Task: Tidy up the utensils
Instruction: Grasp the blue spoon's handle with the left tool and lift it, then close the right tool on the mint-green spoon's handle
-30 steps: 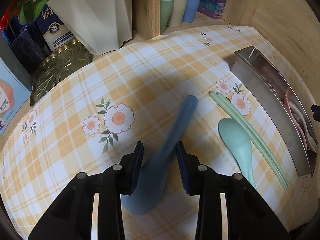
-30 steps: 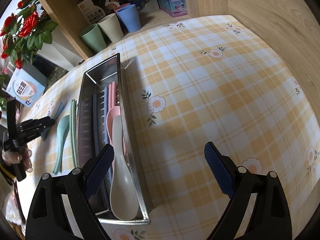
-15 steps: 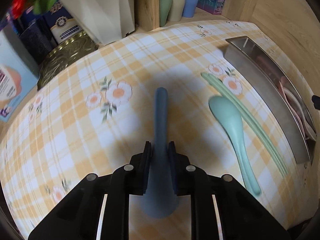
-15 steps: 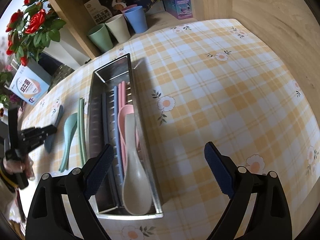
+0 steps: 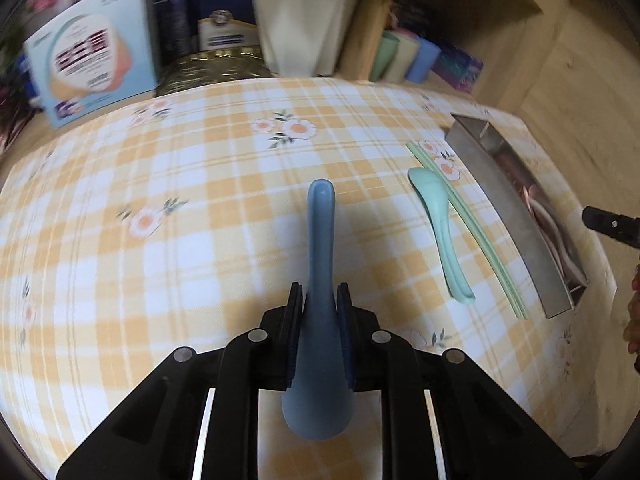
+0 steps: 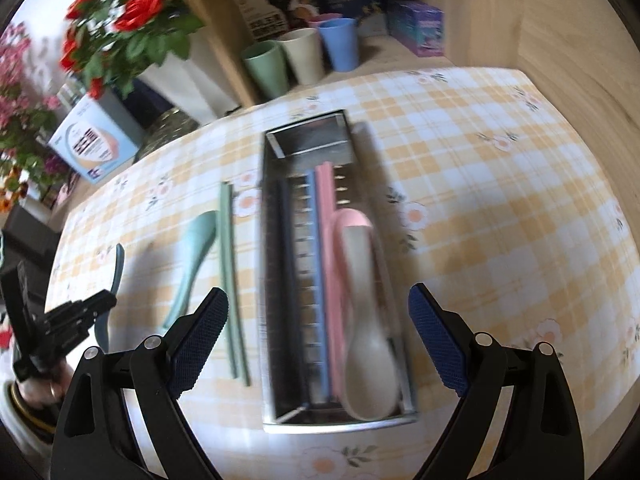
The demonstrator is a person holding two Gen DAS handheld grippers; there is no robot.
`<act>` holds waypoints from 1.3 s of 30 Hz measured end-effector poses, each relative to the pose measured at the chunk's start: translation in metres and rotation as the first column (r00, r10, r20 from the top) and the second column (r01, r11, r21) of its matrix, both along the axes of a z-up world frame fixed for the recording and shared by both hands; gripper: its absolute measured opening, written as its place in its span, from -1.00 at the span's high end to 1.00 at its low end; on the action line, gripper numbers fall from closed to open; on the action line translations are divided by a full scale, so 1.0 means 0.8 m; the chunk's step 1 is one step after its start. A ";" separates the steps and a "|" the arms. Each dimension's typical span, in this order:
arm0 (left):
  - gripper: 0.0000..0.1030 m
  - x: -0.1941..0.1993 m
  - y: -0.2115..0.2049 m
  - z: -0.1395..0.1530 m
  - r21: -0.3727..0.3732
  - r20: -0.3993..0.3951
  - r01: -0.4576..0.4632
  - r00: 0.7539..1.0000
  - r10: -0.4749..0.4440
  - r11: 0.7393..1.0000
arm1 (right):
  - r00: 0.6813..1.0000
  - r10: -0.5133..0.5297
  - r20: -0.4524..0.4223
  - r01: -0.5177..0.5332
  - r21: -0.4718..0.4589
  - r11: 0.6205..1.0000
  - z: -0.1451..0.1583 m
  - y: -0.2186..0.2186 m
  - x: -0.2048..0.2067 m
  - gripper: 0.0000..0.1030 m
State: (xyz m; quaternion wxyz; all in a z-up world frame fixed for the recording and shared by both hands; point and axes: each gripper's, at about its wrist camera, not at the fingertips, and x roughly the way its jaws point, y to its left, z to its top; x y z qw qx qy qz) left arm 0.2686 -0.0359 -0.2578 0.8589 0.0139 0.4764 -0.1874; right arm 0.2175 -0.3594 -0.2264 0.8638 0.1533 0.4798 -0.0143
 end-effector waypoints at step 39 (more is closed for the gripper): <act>0.88 -0.048 0.073 0.008 -0.183 -0.026 -0.164 0.986 0.163 0.969 | 0.985 0.170 -0.034 -0.173 -0.182 0.968 -0.083 0.196 0.103 0.43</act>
